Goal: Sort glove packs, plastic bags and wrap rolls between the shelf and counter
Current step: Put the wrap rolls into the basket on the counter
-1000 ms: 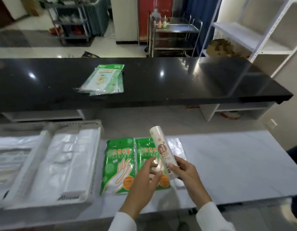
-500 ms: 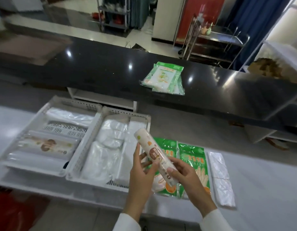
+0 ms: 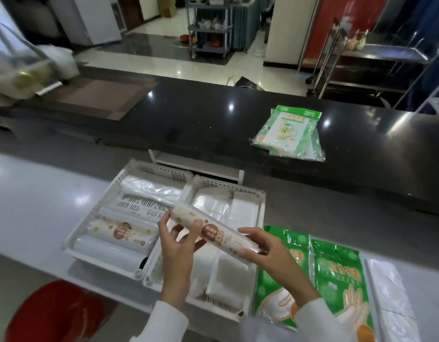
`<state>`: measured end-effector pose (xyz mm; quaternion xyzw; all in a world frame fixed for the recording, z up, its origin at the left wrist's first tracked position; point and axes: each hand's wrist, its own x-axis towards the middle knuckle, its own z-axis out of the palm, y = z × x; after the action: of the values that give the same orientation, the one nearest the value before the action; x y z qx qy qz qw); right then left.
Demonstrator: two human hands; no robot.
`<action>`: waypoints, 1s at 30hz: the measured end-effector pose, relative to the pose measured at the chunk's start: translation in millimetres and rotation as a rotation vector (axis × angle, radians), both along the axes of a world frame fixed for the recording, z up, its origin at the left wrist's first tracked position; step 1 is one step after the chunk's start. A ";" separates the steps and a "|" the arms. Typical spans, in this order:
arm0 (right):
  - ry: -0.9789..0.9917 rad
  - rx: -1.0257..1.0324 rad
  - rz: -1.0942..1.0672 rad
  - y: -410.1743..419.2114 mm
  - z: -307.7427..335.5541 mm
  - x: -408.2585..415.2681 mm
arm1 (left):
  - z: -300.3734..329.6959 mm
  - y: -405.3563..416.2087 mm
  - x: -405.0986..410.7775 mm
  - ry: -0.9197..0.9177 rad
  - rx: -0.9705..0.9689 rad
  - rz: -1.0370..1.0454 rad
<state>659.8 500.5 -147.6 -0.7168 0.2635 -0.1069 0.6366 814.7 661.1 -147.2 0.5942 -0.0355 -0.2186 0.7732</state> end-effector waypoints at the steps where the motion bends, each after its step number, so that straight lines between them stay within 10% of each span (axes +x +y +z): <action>1: -0.002 -0.009 0.012 2.9 -1.5 9.9 | 1.1 5.6 11.2 0.006 0.004 0.024; 30: 0.329 -0.474 -0.155 111.4 -39.0 268.6 | -9.8 100.7 318.7 -0.348 0.610 -0.244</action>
<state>928.4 611.9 -186.6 -0.8311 0.3847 -0.0959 0.3901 1133.5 761.7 -157.0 0.8171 -0.1702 -0.2057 0.5110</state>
